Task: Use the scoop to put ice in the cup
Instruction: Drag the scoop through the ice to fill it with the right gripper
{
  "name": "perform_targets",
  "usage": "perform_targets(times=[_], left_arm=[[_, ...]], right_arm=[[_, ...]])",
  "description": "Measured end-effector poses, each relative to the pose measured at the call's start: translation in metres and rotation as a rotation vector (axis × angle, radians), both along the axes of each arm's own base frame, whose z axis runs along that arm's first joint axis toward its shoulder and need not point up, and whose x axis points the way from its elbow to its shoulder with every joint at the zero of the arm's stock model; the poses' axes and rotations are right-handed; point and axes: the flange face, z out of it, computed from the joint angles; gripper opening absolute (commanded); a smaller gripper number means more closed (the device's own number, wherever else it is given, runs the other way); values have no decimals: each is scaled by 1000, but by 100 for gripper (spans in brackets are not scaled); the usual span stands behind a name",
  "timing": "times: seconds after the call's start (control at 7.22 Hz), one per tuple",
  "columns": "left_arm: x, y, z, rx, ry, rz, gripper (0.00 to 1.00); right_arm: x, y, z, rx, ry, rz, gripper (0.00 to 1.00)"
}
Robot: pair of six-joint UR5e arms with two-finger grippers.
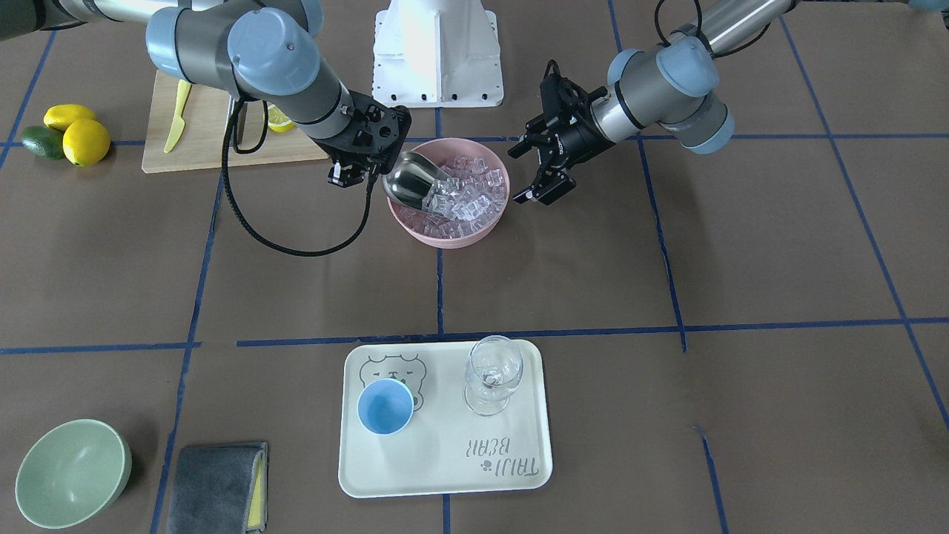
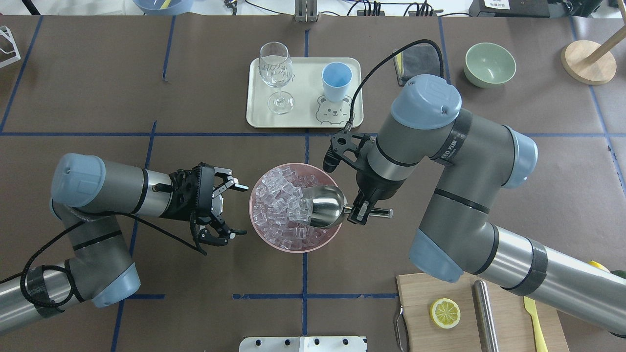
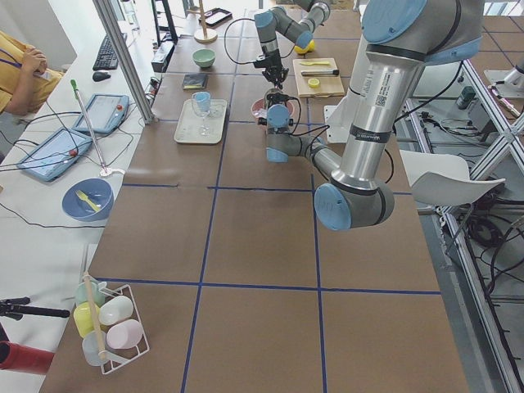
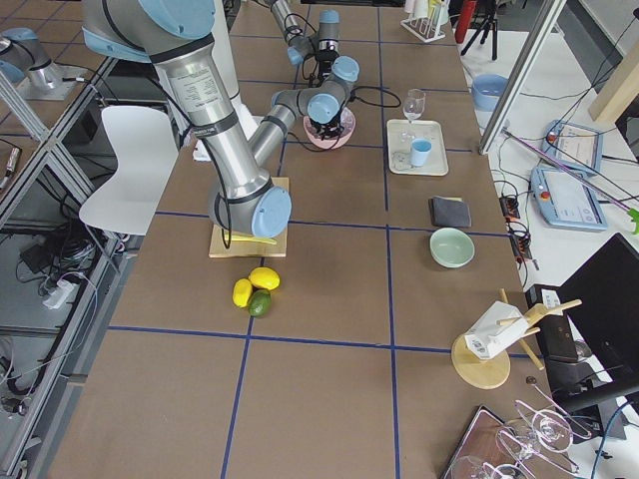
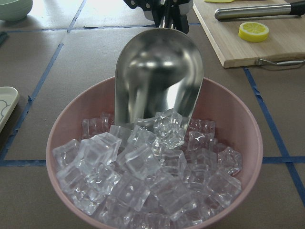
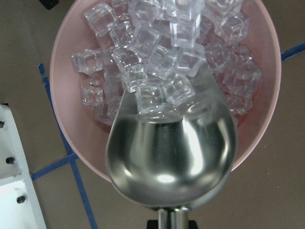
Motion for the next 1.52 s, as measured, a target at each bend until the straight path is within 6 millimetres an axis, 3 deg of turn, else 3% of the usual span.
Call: perform_targets(times=[1.52], left_arm=[[-12, -7, -4, 4, 7, 7, 100]], right_arm=[[24, 12, 23, -76, -270, 128, 0]])
